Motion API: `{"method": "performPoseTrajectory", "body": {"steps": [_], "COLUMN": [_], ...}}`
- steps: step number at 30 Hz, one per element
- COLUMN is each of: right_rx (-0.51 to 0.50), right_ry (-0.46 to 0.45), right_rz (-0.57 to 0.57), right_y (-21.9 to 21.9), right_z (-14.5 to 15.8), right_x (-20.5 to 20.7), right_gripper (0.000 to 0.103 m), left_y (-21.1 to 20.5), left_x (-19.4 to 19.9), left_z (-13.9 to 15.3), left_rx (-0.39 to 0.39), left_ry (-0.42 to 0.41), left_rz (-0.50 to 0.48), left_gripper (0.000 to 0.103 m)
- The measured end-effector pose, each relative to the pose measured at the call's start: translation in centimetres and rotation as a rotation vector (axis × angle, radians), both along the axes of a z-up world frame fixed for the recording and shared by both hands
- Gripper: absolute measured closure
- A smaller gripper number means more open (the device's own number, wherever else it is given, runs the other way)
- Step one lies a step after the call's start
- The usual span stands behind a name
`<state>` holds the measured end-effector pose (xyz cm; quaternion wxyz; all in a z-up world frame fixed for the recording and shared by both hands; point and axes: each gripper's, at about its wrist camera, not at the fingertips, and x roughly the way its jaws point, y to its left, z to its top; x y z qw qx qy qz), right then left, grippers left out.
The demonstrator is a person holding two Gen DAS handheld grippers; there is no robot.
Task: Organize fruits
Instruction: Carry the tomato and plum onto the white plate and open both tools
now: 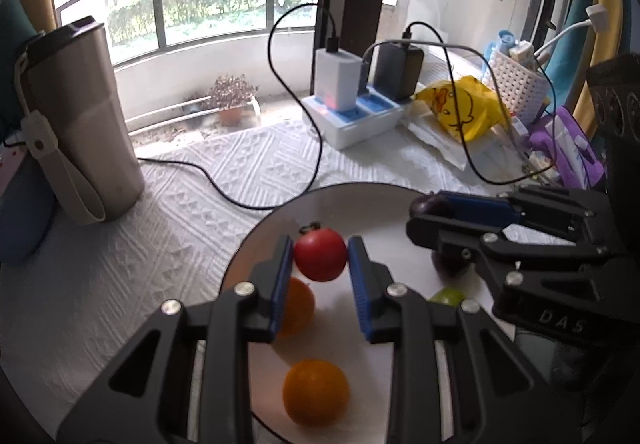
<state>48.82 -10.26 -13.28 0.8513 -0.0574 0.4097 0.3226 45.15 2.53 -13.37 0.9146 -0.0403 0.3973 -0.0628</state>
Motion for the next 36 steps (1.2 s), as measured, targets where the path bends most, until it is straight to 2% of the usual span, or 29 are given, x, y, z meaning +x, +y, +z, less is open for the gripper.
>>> {"method": "performPoseTrajectory", "body": {"steps": [7, 15, 20, 22, 24, 36], "right_rx": [-0.004, -0.004, 0.008, 0.011, 0.015, 0.029], "right_ry": [0.013, -0.002, -0.03, -0.038, -0.047, -0.111], "right_rz": [-0.001, -0.017, -0.018, -0.019, -0.019, -0.029], "right_y": [0.3, 0.0, -0.3, -0.4, -0.6, -2.0], "right_z": [-0.7, 0.1, 1.6, 2.1, 2.7, 6.2], "right_x": [0.1, -0.5, -1.6, -2.2, -3.0, -7.7], "right_gripper": [0.072, 0.072, 0.072, 0.072, 0.072, 0.072], "left_y": [0.3, 0.3, 0.3, 0.3, 0.2, -0.4], "left_x": [0.1, -1.1, -2.5, -3.1, -3.9, -8.7], "left_z": [-0.2, 1.0, 2.3, 2.8, 3.4, 6.7], "left_rx": [-0.018, -0.009, -0.01, -0.014, -0.02, -0.023], "left_ry": [0.004, -0.021, -0.043, -0.052, -0.068, -0.138], "left_rz": [0.011, 0.044, 0.06, 0.064, 0.065, 0.083], "left_gripper": [0.073, 0.072, 0.07, 0.062, 0.059, 0.058]}}
